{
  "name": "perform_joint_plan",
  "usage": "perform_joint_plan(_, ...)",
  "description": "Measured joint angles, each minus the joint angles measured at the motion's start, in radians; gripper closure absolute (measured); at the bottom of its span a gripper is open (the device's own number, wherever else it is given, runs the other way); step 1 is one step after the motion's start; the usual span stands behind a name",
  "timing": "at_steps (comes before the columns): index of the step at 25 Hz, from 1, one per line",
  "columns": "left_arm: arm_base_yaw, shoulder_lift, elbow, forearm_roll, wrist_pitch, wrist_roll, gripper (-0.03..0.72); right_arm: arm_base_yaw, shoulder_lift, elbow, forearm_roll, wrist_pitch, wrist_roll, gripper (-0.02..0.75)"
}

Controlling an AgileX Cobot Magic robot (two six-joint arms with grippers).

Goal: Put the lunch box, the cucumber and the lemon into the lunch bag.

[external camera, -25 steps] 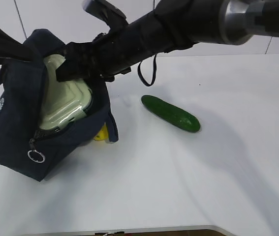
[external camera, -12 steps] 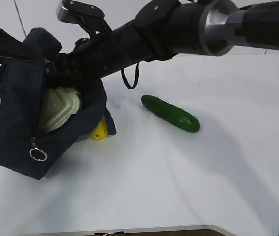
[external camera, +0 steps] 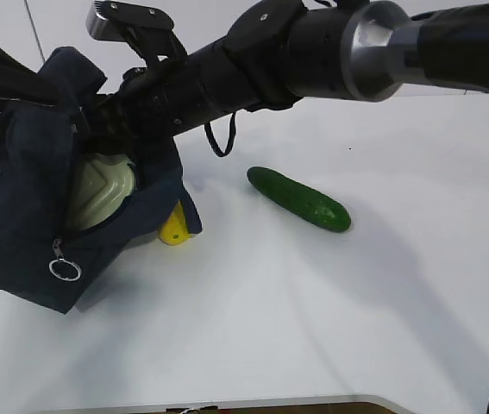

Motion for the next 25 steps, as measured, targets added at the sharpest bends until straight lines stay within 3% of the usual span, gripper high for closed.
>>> perform_joint_plan(17, 0.0, 0.0, 0.0, 0.016, 0.006, 0.0, 0.702, 0.002, 0.0, -0.004, -0.006, 0.013, -0.013, 0.265)
perform_joint_plan(22, 0.0, 0.0, 0.0, 0.061, 0.006, 0.002, 0.702, 0.002, 0.0, -0.063, -0.103, 0.084, -0.007, 0.264)
perform_joint_plan(25, 0.0, 0.0, -0.002, 0.073, 0.008, 0.002, 0.702, 0.002, -0.002, -0.123, -0.243, 0.142, 0.064, 0.263)
